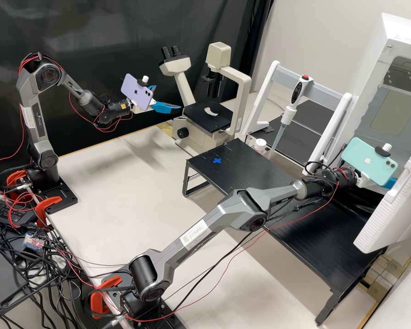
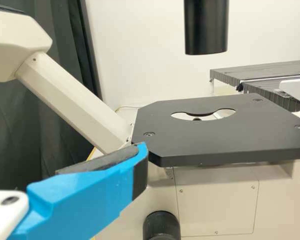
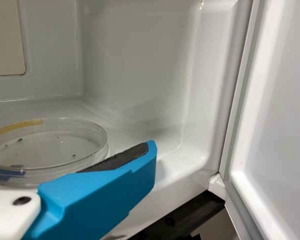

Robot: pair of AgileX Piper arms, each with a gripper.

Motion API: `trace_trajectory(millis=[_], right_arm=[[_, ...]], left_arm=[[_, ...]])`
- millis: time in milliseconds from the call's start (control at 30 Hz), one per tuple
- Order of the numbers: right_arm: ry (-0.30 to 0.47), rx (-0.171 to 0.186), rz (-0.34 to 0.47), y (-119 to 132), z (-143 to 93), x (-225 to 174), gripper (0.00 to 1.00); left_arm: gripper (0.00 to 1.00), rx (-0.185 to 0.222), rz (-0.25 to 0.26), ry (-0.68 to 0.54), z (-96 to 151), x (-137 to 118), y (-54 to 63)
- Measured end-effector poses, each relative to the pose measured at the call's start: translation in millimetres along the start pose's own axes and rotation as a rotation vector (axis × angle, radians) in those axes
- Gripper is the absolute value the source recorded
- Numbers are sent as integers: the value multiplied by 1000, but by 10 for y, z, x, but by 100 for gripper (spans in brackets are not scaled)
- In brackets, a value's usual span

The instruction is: Move the petri dish to the microscope

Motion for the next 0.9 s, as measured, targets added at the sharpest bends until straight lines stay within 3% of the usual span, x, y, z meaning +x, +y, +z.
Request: trace_trajectory(millis=[900], right_arm=[[19,-14,-35,77,39,-44,100]], left_arm=[[100,0,0,0,0,0,0]])
